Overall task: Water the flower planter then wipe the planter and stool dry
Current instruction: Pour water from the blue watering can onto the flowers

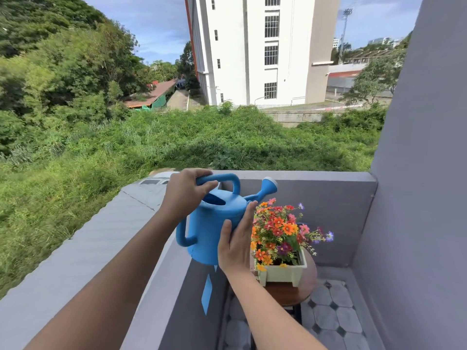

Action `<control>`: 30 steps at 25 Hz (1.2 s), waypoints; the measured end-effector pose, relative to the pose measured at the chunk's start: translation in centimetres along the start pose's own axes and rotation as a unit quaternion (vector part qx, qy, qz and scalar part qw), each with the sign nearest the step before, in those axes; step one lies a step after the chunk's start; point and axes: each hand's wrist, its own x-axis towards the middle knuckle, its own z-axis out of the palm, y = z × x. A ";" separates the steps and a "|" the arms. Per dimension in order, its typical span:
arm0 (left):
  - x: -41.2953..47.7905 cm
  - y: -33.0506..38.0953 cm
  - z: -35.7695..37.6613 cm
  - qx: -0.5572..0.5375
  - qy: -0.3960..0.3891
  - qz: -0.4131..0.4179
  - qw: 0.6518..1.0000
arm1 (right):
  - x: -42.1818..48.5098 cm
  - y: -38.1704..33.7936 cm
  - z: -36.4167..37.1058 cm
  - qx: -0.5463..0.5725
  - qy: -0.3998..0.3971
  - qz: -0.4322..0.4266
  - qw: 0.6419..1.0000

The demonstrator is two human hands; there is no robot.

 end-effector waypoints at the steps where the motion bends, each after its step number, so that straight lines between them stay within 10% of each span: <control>1: 0.3 0.6 0.2 0.010 -0.005 0.003 1.000 | 0.1 -0.3 -0.4 0.005 0.002 0.006 1.000; 30: 6.0 9.1 -0.1 0.225 -0.146 0.024 0.963 | -1.0 -7.6 -1.3 0.087 -0.051 0.121 0.987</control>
